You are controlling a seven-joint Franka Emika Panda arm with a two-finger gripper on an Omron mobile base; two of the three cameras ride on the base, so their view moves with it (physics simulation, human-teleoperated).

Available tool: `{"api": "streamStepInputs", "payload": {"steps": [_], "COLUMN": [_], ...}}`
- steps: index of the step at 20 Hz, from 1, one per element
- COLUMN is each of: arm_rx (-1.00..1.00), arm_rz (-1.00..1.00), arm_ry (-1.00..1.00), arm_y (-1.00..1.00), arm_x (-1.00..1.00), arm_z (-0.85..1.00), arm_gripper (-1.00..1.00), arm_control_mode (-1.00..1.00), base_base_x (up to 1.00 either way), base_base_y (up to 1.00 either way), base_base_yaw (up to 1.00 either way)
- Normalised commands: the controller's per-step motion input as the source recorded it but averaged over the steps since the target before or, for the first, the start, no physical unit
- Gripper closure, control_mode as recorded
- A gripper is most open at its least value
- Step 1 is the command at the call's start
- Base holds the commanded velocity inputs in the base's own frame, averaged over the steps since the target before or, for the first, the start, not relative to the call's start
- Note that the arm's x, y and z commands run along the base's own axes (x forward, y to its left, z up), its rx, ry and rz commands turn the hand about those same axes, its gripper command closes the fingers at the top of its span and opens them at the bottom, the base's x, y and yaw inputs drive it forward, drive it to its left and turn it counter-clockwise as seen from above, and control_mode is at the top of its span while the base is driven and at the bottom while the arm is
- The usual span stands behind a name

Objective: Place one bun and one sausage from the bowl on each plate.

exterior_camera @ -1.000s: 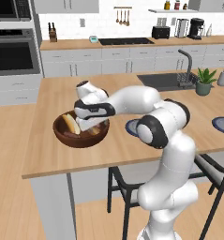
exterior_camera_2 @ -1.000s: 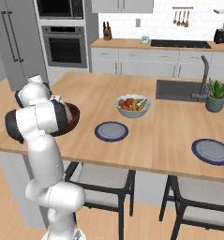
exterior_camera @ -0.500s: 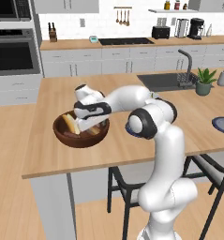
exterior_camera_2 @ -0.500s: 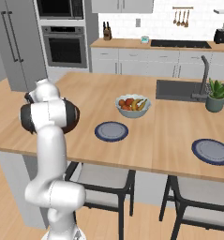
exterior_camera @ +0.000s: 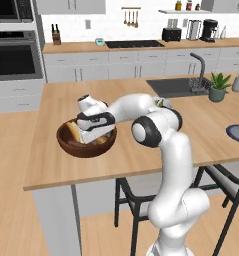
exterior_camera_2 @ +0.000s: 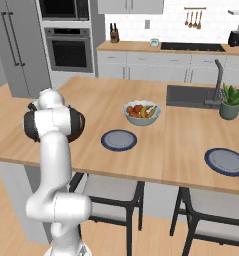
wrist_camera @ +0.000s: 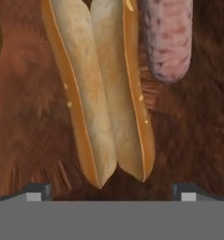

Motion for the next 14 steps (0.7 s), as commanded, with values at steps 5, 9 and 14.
{"api": "streamStepInputs", "payload": {"steps": [5, 9, 14], "arm_rx": [0.04, 0.0, 0.0], "arm_rz": [-0.02, -0.02, -0.01], "arm_ry": [-0.09, -0.05, 0.0], "arm_y": [0.0, 0.0, 0.0], "arm_x": [0.51, 0.44, 0.17], "arm_z": [-0.32, -0.33, -0.24], "arm_gripper": [-1.0, -1.0, 1.0], "arm_control_mode": [-1.0, -1.0, -1.0], "base_base_x": [0.0, 0.0, 0.0], "base_base_y": [0.0, 0.0, 0.0], "base_base_yaw": [0.0, 0.0, 0.0]}}
